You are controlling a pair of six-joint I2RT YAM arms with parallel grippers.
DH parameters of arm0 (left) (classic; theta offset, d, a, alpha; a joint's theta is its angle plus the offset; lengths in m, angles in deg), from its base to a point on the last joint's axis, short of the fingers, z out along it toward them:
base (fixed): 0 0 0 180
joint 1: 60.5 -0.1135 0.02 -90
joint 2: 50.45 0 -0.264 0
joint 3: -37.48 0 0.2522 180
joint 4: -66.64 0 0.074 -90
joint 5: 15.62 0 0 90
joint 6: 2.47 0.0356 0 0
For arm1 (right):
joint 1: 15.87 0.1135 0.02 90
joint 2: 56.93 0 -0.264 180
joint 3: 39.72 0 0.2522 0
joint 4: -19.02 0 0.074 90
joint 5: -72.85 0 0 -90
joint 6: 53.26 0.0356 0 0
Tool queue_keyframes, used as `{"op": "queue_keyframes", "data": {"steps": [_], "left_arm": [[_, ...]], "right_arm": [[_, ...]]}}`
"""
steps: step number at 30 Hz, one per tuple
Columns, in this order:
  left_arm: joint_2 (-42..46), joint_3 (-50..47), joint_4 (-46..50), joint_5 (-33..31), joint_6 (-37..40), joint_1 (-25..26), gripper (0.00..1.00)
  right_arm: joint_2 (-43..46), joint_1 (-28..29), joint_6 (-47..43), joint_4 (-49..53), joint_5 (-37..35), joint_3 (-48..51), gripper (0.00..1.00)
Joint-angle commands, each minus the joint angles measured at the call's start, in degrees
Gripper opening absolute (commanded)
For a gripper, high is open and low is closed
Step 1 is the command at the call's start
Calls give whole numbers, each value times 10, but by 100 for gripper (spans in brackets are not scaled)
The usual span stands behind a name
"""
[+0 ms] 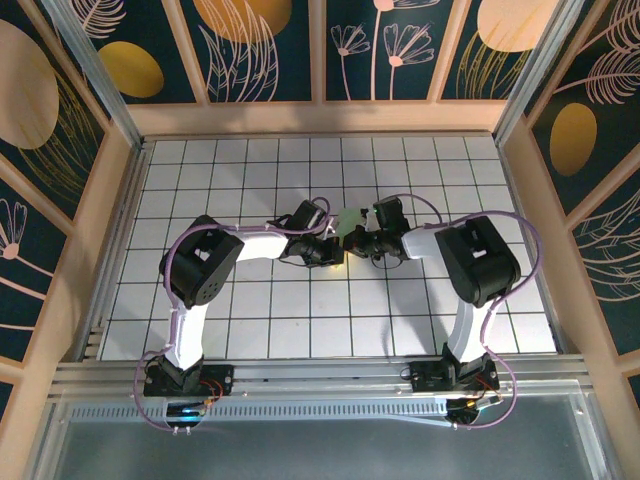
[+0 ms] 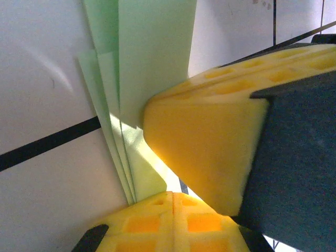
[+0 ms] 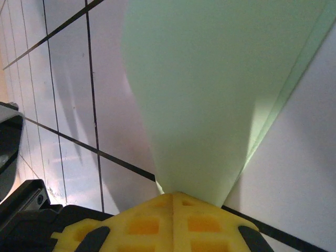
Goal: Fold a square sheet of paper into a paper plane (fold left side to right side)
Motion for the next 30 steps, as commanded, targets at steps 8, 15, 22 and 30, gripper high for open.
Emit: {"op": "queue_keyframes", "data": {"steps": [8,15,22,30], "left_arm": [[-32,-11,71,-66,15,0,0],[-31,-12,70,-66,15,0,0],[-31,-11,68,-65,15,1,0],[-28,-12,65,-65,14,0,0]], "right_arm": [[-30,-40,-42,35,-39,-41,0],[-65,-71,-74,60,-52,-102,0],[-73,-94,-88,65,-45,-141,0],[-4,-86,-80,51,-13,-122,0]]}}
